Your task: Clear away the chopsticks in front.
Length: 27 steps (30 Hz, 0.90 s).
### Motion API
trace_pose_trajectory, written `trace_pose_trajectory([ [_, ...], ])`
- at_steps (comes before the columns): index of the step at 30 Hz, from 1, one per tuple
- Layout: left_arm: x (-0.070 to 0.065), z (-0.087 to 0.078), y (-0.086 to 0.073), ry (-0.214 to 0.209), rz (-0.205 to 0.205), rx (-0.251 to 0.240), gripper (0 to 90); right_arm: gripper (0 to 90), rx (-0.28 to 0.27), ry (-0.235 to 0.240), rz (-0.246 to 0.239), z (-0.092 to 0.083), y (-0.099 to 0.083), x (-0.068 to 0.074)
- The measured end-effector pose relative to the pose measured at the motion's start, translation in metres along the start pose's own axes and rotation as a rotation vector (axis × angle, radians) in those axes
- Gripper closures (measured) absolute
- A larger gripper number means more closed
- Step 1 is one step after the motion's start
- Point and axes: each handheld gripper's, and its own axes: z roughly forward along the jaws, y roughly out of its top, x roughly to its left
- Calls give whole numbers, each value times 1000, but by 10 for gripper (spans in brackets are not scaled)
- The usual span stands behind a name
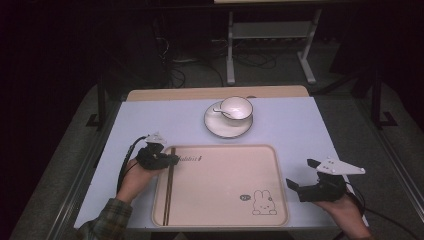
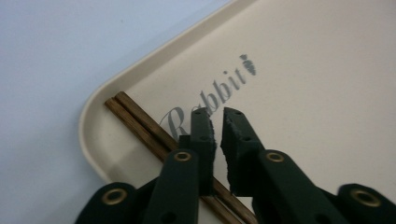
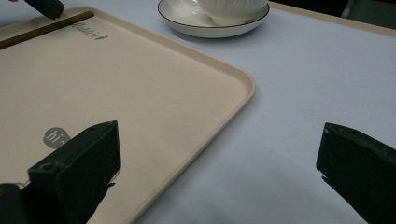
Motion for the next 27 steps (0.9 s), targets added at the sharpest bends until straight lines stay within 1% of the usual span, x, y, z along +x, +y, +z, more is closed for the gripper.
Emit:
trace_pose_trajectory([
  [1, -2, -4, -2, 11, 5, -10, 766, 0, 1, 1, 0, 0, 0, 0],
  [4, -6, -17, -7, 39, 17, -50, 643, 0, 1, 1, 0, 0, 0, 0],
  [6, -8, -26, -11, 43, 15, -81, 558, 0, -2, 0, 2, 0, 0, 0],
  [9, -10, -36, -17, 55, 14, -114, 467, 0, -3, -2, 4, -1, 0, -1],
  [11, -11, -42, -23, 64, 11, -126, 414, 0, -4, -3, 2, -1, 0, -1],
  [14, -12, -47, -33, 78, 7, -130, 349, 0, -6, -1, 4, -1, 0, 0],
  [15, -12, -50, -37, 92, -3, -126, 333, 0, -7, 0, 2, -1, 0, 0],
  [17, -11, -53, -44, 97, -19, -126, 273, 0, -8, 1, 3, -2, 0, 0],
  [18, -11, -55, -49, 102, -19, -128, 248, 0, -7, 1, 4, -2, 0, 0],
  [20, -10, -59, -57, 105, -20, -129, 224, 0, -7, 2, 4, -2, 0, 0],
  [22, -10, -61, -62, 106, -23, -138, 205, 0, -7, 2, 3, -2, 0, 0],
  [24, -9, -63, -66, 108, -22, -134, 198, 0, -7, 2, 2, -2, 0, 1],
  [27, -7, -64, -69, 119, -32, -129, 196, 0, -9, 1, 0, -2, 0, 1],
])
